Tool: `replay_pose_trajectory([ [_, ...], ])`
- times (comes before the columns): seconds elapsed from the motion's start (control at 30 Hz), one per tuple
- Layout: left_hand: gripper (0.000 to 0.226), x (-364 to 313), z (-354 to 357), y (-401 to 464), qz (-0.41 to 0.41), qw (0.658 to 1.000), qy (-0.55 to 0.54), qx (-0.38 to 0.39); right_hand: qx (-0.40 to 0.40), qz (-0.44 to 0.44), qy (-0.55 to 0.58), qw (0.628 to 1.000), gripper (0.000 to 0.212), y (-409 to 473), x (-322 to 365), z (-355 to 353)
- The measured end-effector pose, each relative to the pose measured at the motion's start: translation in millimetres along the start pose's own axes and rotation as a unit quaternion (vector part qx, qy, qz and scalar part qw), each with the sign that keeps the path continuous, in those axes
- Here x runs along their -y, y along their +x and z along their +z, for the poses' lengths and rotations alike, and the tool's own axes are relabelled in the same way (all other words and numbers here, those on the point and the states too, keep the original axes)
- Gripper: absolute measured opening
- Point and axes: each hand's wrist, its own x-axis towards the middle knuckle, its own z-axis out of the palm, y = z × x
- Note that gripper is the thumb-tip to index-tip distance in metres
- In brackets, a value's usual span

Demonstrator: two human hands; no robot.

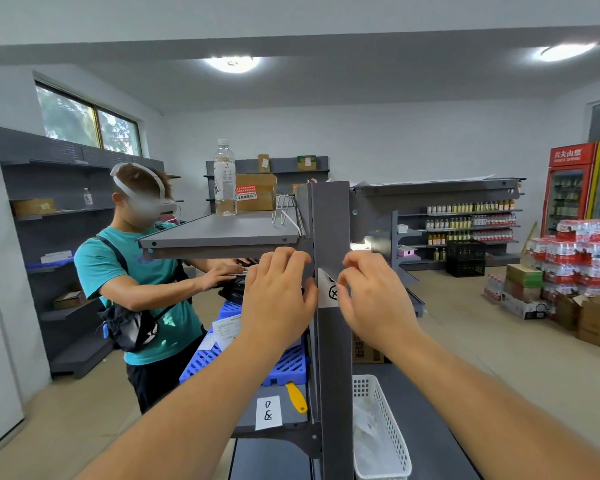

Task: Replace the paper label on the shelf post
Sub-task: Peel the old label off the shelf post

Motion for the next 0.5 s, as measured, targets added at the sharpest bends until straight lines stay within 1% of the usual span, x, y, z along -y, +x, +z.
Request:
replay_pose_trajectory([
  [0.13,0.030,-2,2,-1,0.012,1.000,-0.008,0.002,0.018,-0.008,0.027,0.999,0.009,-4,7,-6],
  [0.27,0.019,-2,3,0,0.000,0.999,-0.031,-0.023,0.020,-0.037,0.040,0.998,0.006,-11,7,-10],
  [0.37,0.019,-5,3,4,-0.015,0.997,-0.062,-0.034,0.022,-0.067,0.060,0.996,0.005,-19,7,-12],
  [0.5,0.020,-8,2,5,-0.016,0.996,-0.083,-0.029,0.015,-0.067,0.097,0.993,0.004,-23,9,-18],
])
